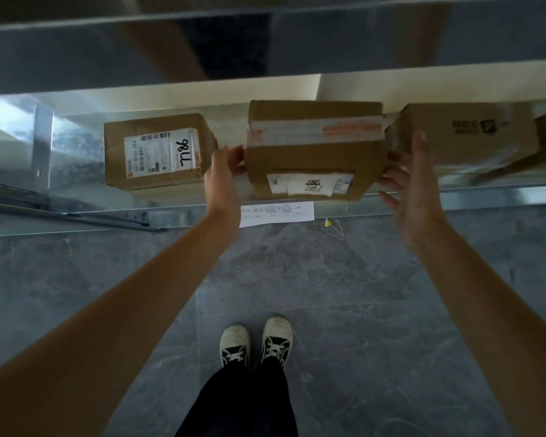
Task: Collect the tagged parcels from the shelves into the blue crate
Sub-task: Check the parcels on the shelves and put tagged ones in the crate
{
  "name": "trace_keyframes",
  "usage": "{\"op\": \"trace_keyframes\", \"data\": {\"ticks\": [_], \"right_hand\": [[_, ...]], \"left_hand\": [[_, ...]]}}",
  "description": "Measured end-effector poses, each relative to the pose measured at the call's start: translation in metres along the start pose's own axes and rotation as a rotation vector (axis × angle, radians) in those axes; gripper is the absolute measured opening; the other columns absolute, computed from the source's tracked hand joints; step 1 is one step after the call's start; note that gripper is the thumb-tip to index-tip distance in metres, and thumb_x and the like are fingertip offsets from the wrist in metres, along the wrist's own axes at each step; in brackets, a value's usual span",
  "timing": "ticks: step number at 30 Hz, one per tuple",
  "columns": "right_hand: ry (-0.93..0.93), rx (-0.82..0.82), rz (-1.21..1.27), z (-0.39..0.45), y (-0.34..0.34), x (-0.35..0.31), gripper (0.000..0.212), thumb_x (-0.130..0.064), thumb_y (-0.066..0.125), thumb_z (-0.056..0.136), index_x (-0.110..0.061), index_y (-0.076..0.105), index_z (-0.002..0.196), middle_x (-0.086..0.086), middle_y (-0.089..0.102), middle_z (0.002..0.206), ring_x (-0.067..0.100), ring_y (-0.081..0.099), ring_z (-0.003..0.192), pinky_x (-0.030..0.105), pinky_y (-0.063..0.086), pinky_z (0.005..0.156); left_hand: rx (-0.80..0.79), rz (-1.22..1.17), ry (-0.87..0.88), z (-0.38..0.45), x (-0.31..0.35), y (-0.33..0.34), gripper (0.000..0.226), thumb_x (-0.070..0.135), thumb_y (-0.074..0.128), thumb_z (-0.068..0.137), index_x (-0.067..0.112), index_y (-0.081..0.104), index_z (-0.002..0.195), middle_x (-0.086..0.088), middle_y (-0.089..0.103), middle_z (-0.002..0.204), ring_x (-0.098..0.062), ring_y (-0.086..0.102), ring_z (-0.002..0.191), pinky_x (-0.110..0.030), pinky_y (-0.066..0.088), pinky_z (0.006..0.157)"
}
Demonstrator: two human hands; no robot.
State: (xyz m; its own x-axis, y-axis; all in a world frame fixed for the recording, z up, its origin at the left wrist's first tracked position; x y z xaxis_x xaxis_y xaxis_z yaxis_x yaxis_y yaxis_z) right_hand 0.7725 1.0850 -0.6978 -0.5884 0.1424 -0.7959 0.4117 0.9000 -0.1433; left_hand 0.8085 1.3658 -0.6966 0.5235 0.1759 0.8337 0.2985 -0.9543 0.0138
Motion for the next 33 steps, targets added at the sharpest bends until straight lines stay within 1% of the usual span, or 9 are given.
{"op": "trace_keyframes", "data": {"ticks": [7,12,15,18,21,24,29,31,33], "right_hand": [[0.054,-0.031,0.085,-0.018,0.005,0.017,0.057,-0.065,0.039,0.092,-0.024,0.065,0.121,-0.01,0.069,0.096,0.012,0.063,0.1,0.041,0.049,0.091],[0.064,-0.005,0.091,-0.028,0.009,0.025,0.037,-0.06,0.046,0.092,-0.032,0.061,0.111,-0.013,0.065,0.098,0.015,0.061,0.1,0.043,0.05,0.088],[0.166,-0.06,0.078,-0.037,0.015,0.041,0.065,-0.075,0.057,0.076,-0.029,0.055,0.123,-0.011,0.065,0.091,0.016,0.06,0.086,0.035,0.054,0.07],[0.301,-0.2,0.081,-0.059,0.022,0.066,0.061,-0.078,0.06,0.068,-0.026,0.072,0.096,0.005,0.066,0.08,0.026,0.055,0.067,0.031,0.052,0.068],[0.327,-0.361,0.138,-0.082,0.027,0.092,0.043,-0.062,0.063,0.08,-0.027,0.073,0.104,0.028,0.056,0.128,0.039,0.051,0.092,0.044,0.047,0.087],[0.273,-0.502,0.269,-0.098,0.032,0.105,0.065,-0.039,0.078,0.075,-0.019,0.055,0.133,0.022,0.056,0.134,0.039,0.055,0.12,0.059,0.045,0.098],[0.255,-0.269,0.413,-0.102,0.043,0.118,0.07,-0.024,0.081,0.073,-0.012,0.05,0.134,0.02,0.064,0.124,0.039,0.061,0.116,0.058,0.051,0.09],[0.238,-0.166,0.452,-0.106,0.052,0.117,0.065,-0.022,0.079,0.076,-0.014,0.05,0.134,0.017,0.068,0.119,0.034,0.066,0.108,0.052,0.056,0.082],[0.204,-0.107,0.499,-0.116,0.067,0.112,0.066,-0.021,0.077,0.077,-0.016,0.047,0.135,0.015,0.068,0.119,0.032,0.068,0.105,0.052,0.057,0.08]], "left_hand": [[-0.114,-0.038,-0.069,-0.014,-0.009,0.006,0.028,0.032,0.039,0.098,0.029,0.067,0.098,0.011,0.07,0.084,-0.006,0.065,0.087,-0.027,0.052,0.07],[-0.241,0.115,0.003,-0.015,-0.005,0.01,0.027,0.033,0.038,0.1,0.027,0.059,0.115,0.006,0.067,0.095,0.0,0.066,0.077,-0.025,0.053,0.067],[-0.427,0.291,0.023,-0.015,-0.002,0.018,0.043,0.037,0.05,0.095,0.044,0.04,0.137,0.009,0.065,0.112,-0.008,0.063,0.098,-0.025,0.052,0.076],[-0.508,0.48,0.011,-0.009,0.006,0.013,0.057,0.035,0.064,0.087,0.041,0.041,0.139,0.012,0.066,0.107,-0.007,0.064,0.093,-0.022,0.053,0.075],[-0.626,0.632,-0.011,-0.004,0.01,0.007,0.058,0.036,0.072,0.081,0.038,0.049,0.134,0.004,0.069,0.11,-0.016,0.068,0.098,-0.032,0.056,0.085],[-0.711,0.688,-0.032,-0.008,0.004,0.002,0.055,0.032,0.072,0.081,0.036,0.052,0.132,0.003,0.07,0.11,-0.016,0.069,0.098,-0.031,0.057,0.084],[-0.36,0.478,0.095,-0.011,-0.002,-0.016,0.061,0.033,0.073,0.081,0.032,0.048,0.136,0.012,0.059,0.119,-0.006,0.063,0.099,-0.015,0.054,0.073],[-0.108,0.291,0.084,-0.013,-0.013,-0.038,0.077,0.041,0.075,0.077,0.037,0.035,0.143,0.007,0.045,0.138,-0.012,0.052,0.12,-0.032,0.05,0.094],[-0.121,0.114,-0.12,-0.026,-0.043,-0.037,0.076,0.047,0.07,0.08,0.044,0.029,0.143,0.001,0.045,0.144,-0.023,0.046,0.13,-0.052,0.043,0.101]]}}
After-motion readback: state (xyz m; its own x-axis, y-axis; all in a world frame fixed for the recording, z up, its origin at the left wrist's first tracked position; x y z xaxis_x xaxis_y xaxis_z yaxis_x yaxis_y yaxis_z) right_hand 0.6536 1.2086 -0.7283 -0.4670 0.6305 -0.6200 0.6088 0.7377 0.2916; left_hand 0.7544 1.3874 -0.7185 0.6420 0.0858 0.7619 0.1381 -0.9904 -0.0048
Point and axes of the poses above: each hand's wrist, its own z-axis towards the middle knuckle, its own y-axis out of the palm, x = y × z, the point moved 9 cm from there along z, towards the middle knuckle
